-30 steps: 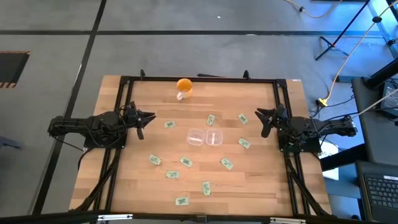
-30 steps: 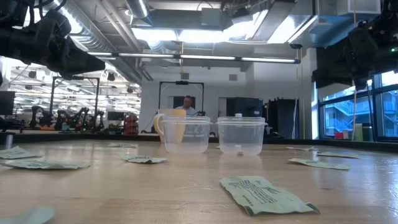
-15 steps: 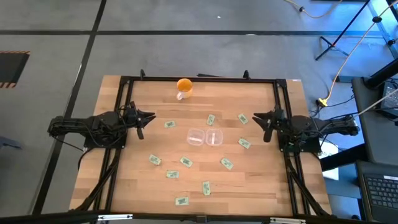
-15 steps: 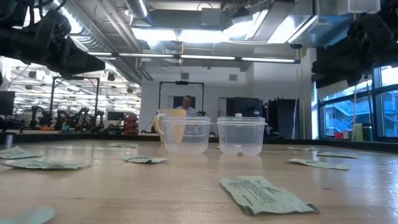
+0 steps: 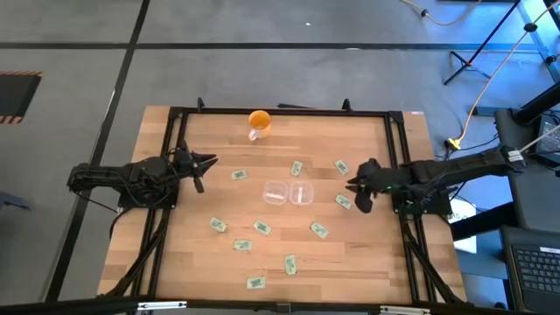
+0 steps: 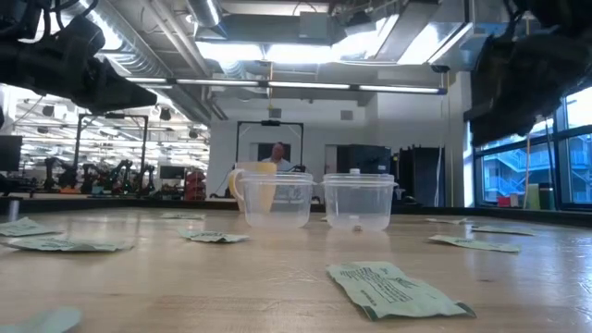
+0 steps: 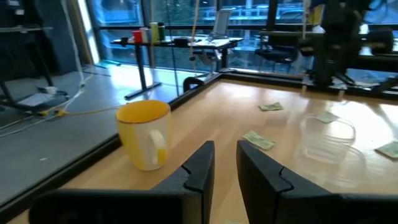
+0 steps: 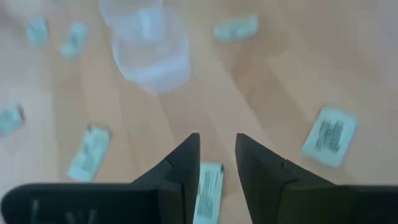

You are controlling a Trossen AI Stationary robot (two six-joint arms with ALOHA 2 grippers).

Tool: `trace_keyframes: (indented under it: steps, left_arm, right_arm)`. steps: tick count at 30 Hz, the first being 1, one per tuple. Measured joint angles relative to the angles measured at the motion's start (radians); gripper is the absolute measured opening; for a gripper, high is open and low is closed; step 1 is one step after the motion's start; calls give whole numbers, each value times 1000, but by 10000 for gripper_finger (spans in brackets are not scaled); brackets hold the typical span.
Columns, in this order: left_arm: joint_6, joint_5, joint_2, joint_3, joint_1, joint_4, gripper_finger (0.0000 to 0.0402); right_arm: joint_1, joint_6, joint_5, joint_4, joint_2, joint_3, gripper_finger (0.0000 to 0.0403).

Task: Pick and place items into bin
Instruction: Put the stevia packet into the right transparent bin

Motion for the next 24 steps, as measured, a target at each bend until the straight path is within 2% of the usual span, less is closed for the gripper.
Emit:
trace_keyframes:
  steps: [6,10,15,20,24]
  left_arm:
    - [0,-7,0,0,0,0,61]
    - [0,-7,0,0,0,0,61]
    - [0,-7,0,0,0,0,61]
    - [0,-7,0,0,0,0,61]
    - [0,-7,0,0,0,0,61]
  right_arm:
    - [0,49,-22,10,193,1,106]
    - [0,56,-22,80,286,1,106]
    - [-15,55,-22,170,376,2,106]
    - [-46,83,-28,173,449,2,106]
    - [-67,100,-76,173,493,2,106]
